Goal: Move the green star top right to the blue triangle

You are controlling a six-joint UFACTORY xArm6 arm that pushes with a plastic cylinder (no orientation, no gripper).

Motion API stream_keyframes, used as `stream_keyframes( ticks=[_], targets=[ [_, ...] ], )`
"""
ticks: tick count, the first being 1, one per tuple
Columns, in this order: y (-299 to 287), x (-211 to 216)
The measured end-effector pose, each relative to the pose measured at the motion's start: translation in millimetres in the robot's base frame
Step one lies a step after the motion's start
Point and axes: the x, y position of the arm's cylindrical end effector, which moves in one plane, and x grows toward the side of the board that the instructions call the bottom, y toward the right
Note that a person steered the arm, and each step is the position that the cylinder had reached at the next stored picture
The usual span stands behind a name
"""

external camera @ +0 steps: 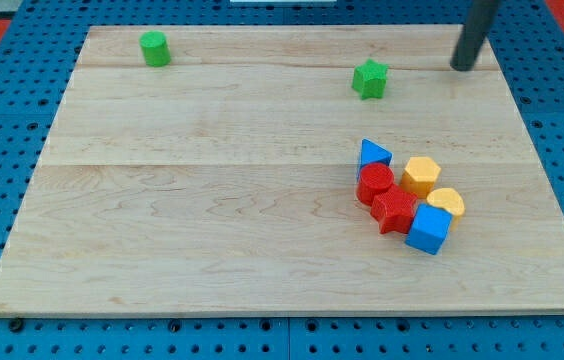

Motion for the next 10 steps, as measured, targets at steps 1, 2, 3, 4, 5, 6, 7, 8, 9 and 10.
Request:
stream_keyframes(
  ticks=[1,2,3,4,5,6,7,8,9,10],
  targets=[
    [-73,-9],
    [-104,52],
    [-108,43],
    [-120,34],
    [-150,48],
    [-119,76],
    [-116,79],
    [-106,100],
    [-105,98],
    [-105,72]
  ],
)
